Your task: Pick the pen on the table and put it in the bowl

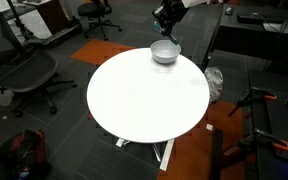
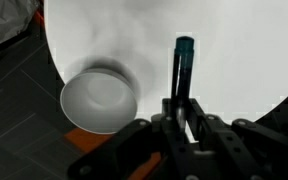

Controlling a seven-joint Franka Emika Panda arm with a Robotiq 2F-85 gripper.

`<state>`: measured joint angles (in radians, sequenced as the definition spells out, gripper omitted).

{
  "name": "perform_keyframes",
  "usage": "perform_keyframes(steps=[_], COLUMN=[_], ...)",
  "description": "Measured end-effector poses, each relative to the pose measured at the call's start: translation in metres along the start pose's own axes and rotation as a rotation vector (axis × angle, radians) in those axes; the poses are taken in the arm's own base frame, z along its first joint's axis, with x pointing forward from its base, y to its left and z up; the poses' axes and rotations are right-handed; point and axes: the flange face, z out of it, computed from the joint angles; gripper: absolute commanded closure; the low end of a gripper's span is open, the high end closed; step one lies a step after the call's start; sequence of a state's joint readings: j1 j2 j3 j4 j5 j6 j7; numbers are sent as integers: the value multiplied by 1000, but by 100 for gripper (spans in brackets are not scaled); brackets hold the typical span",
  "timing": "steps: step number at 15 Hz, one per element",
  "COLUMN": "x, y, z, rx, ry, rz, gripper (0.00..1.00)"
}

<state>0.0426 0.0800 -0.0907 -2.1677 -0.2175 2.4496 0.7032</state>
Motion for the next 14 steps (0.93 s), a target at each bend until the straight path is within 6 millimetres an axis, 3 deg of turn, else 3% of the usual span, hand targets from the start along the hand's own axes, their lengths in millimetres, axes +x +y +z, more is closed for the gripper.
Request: perform_keyframes(steps=[8, 14], x=[36, 58], y=[69, 112], z=[6, 23], rx=[-32, -66], ry=[4, -6], rz=[61, 138], gripper=[95, 95])
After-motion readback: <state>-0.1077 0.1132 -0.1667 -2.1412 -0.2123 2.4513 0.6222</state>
